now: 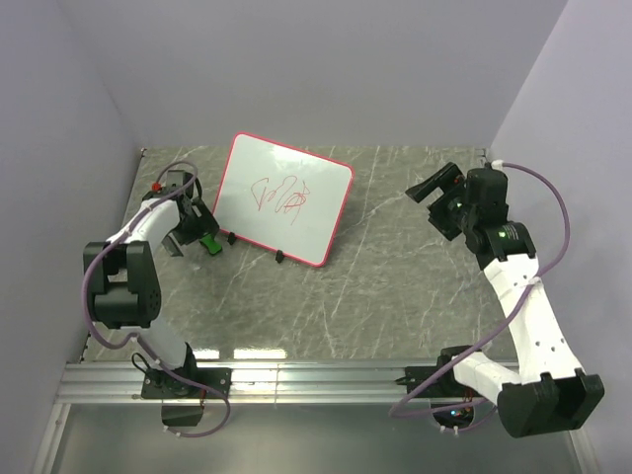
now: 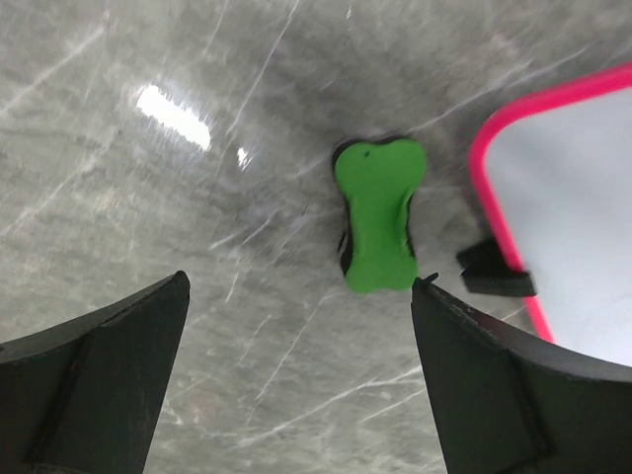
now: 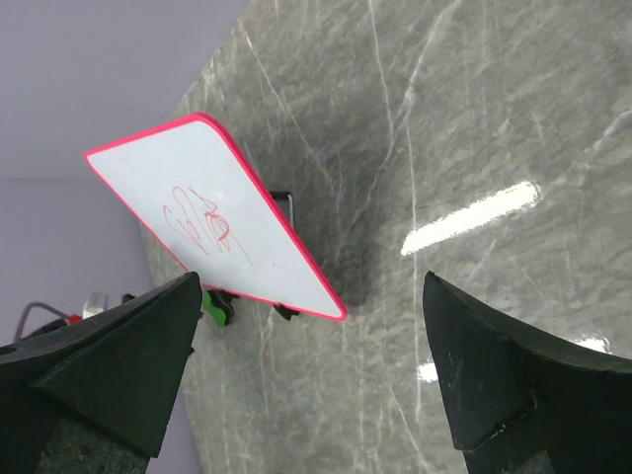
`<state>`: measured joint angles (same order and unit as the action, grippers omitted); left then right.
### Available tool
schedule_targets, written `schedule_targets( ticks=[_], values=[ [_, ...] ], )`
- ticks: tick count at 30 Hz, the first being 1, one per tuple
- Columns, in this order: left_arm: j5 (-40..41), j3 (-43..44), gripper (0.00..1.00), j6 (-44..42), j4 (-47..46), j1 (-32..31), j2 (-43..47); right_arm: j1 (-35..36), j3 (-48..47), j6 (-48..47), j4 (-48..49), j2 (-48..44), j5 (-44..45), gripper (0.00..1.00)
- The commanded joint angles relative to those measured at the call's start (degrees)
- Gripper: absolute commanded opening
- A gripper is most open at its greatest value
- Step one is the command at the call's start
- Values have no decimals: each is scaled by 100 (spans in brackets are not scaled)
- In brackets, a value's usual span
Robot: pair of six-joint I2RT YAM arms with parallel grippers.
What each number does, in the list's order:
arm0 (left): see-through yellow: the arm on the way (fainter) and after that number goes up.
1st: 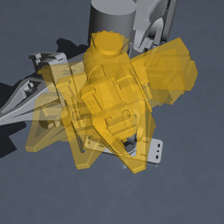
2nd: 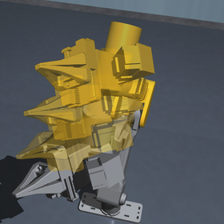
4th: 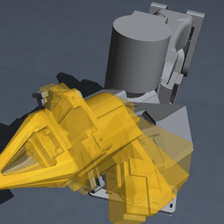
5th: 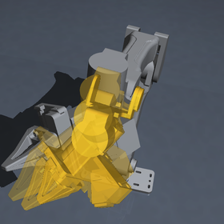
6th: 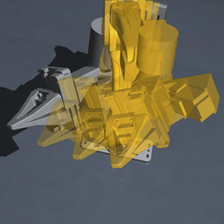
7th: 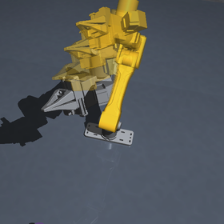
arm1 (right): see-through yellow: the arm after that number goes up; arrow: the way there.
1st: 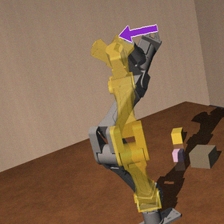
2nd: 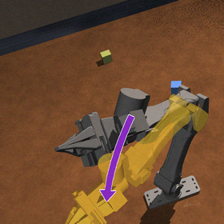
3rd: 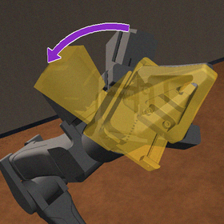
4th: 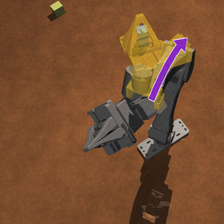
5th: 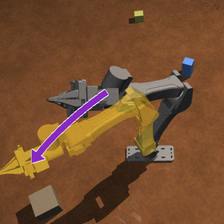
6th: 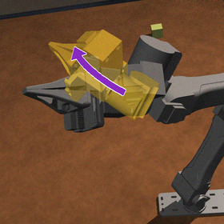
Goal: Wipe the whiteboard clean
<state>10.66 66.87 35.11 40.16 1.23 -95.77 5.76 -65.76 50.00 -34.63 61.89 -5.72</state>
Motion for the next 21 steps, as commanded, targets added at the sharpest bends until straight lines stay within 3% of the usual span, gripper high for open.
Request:
schedule_targets(
  ticks=[1, 13, 21],
  values=[
    [69, 239, 99, -57, -271, -27, -179, -13, 177, -244, -219, -247, 53, 100],
    [-20, 299, 95, 250, -562, -97, -645, 4, 212, -482, -246, -89, 106, 98],
    [437, 581, 88, 268, -62, -264, -1058, 13, 274, -570, -176, -63, 167, 98]
  ],
)
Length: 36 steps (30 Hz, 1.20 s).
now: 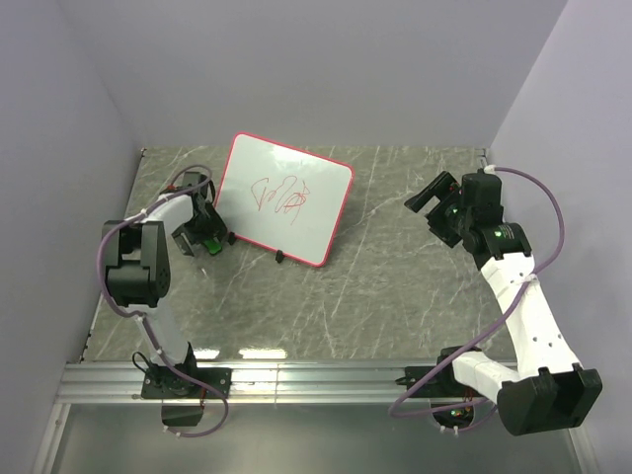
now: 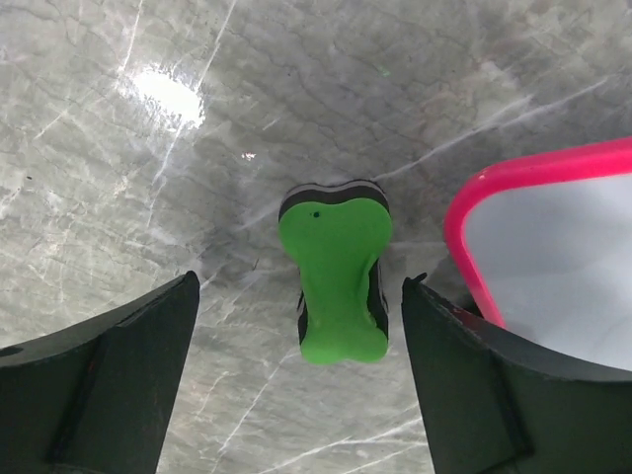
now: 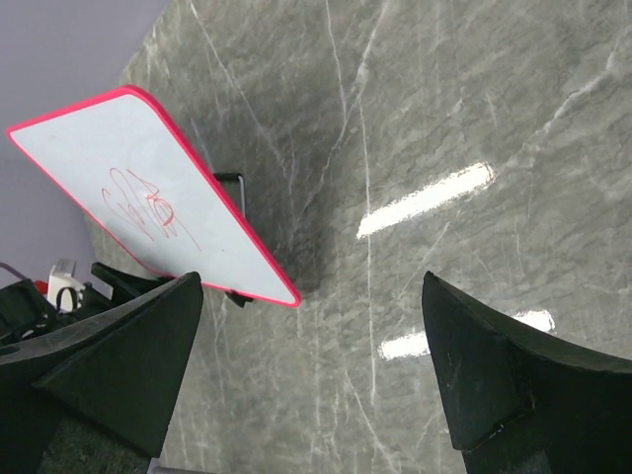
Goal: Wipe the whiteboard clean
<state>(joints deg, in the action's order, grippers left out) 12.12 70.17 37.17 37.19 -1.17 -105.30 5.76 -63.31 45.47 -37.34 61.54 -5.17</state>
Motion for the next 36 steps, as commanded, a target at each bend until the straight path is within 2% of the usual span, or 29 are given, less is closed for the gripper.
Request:
schedule_targets(
  ticks=[1, 7, 10, 11, 12, 17, 19, 25, 27, 31, 36],
  values=[
    [317, 251, 86, 71, 262, -24, -131, 13, 38, -126, 104, -28, 121, 98],
    [396, 181, 53, 36, 385, -24, -88, 4, -93, -284, 306, 130, -1, 98],
    [379, 129, 35, -43, 386, -24, -88, 13, -313, -592, 640, 349, -606, 97],
    [388, 120, 10, -86, 386, -24, -105, -4, -375, -636, 797, 428, -756, 98],
    [405, 120, 0, -87, 403, -24, -105, -5, -480, -706, 894, 586, -1132, 98],
    [371, 216, 0, -148, 500, -41, 332, -13, -656, -759, 1755, 1280, -2522, 97],
    [326, 453, 0, -166, 578, -120, 570, 4, -875, -794, 1801, 1798, -2917, 96],
    [256, 1593, 0, -96, 1026, -515, 984, 91, -1578, -829, 1924, 3020, -3280, 94],
    [-58, 1815, 0, -87, 992, -612, 1055, 179, -1928, -891, 1889, 3406, -3324, 93],
    [-1025, 1720, 0, -262, 71, -1139, 1274, 443, -2440, -970, 1871, 3944, -3341, 92],
    [-1651, 1745, 0, -368, -458, -1754, 1135, 724, -2809, -865, 2152, 4401, -3324, 91]
  ],
)
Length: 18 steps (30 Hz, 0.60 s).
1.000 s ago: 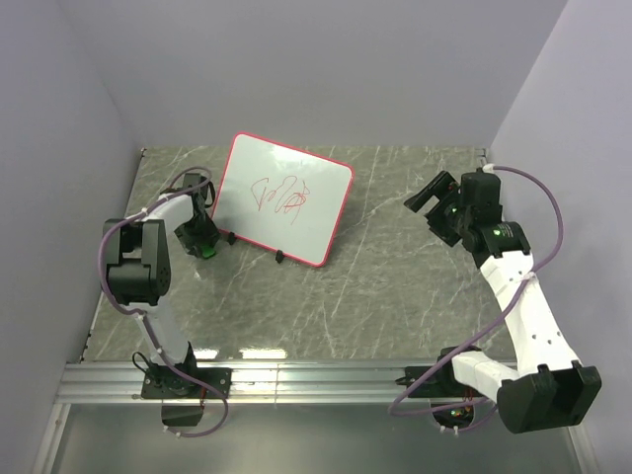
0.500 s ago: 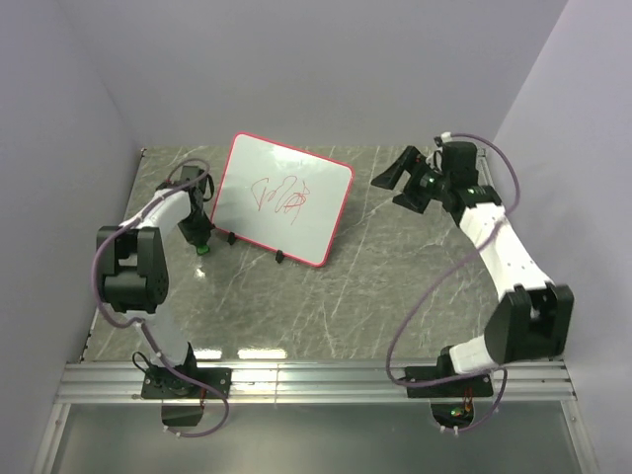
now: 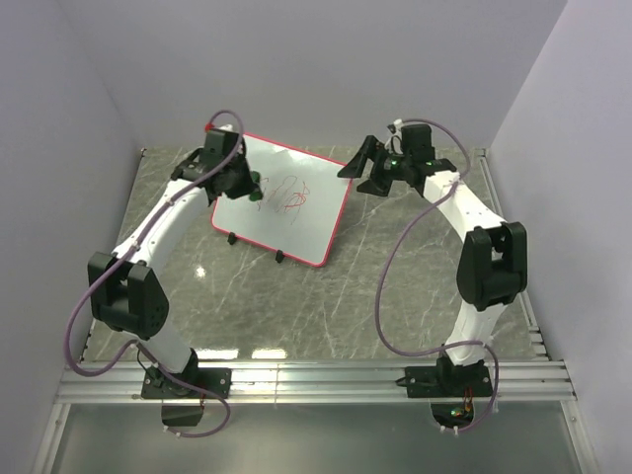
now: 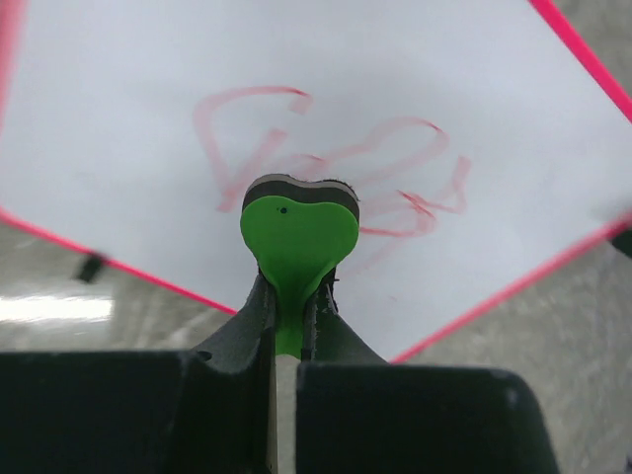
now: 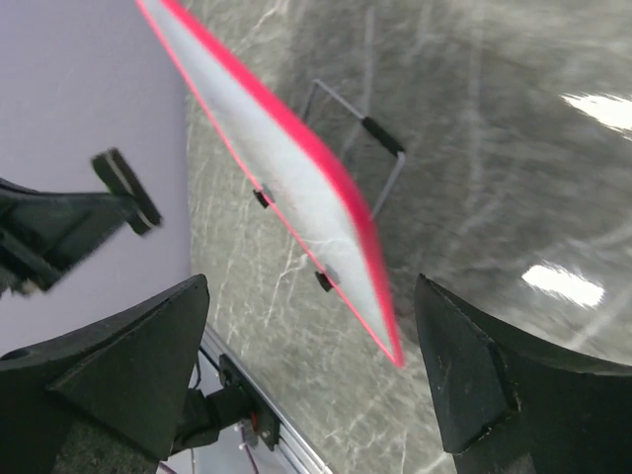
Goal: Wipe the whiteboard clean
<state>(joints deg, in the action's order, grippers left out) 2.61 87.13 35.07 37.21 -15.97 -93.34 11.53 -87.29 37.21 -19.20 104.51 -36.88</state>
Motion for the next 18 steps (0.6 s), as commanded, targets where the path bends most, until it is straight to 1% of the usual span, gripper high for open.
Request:
schedule_targets(
  ticks=[1, 3, 7, 9, 11, 14, 18],
  values=[
    [-831, 93, 0, -158, -487, -432, -122, 174, -456, -30, 364, 157, -126, 89],
    [-990, 259, 0, -176, -583, -573, -324, 235, -631, -38, 408, 306, -74, 89],
    [-1078, 646, 0, -237, -583, -934, -632, 280, -1026, -161, 233, 500, 330, 89],
    [-1131, 813, 0, -255, -592, -1004, -782, 280, -1254, -284, 58, 553, 707, 88],
    [-1149, 884, 0, -255, -610, -1022, -887, 262, -1387, -346, -57, 597, 858, 88],
    [-1237, 955, 0, -237, -671, -1049, -1019, 253, -1694, -355, -137, 807, 858, 88],
    [-1272, 1025, 0, -246, -654, -1084, -1107, 262, -1818, -241, -40, 1018, 727, 86]
  ],
)
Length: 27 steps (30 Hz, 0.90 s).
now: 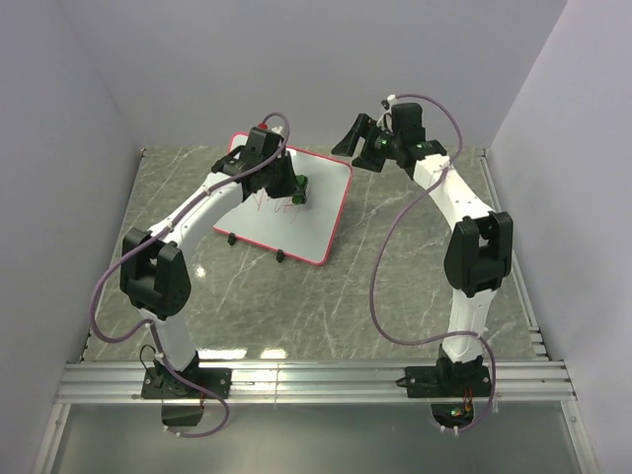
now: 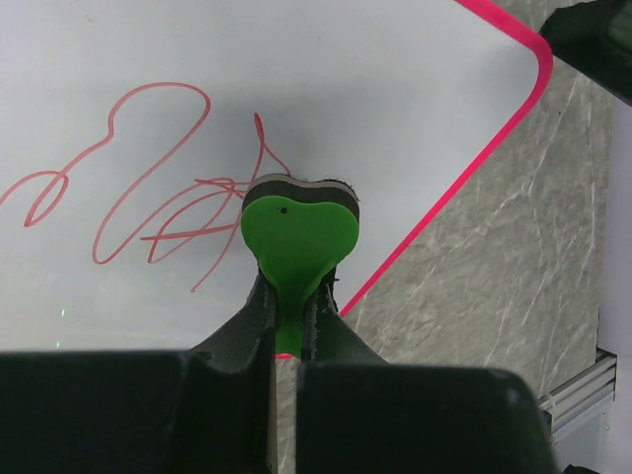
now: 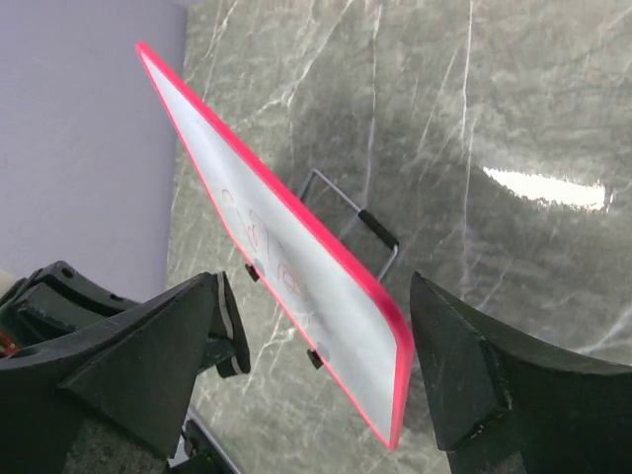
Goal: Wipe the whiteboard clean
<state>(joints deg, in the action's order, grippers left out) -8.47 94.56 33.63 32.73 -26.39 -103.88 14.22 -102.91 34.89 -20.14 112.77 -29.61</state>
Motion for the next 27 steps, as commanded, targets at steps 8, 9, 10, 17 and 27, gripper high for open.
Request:
schedule_targets(
  ticks=[8, 9, 10, 17, 27],
  values=[
    [-164, 440, 0, -119, -206, -77, -124, 90, -229, 18, 168, 421, -239, 78],
    [-172, 484, 0, -120, -197, -77, -133, 99, -212, 9, 168, 430, -256, 77],
    [-173, 501, 0, -120, -197, -85, -142, 90, -194, -9, 177, 430, -256, 73],
    [-190, 440, 0, -128, -241, -94, -203, 116, 87, -26, 256, 281, -432, 55],
    [-181, 309, 0, -119, -443, -112, -291, 362, 439, -264, 177, 175, -388, 37]
  ],
)
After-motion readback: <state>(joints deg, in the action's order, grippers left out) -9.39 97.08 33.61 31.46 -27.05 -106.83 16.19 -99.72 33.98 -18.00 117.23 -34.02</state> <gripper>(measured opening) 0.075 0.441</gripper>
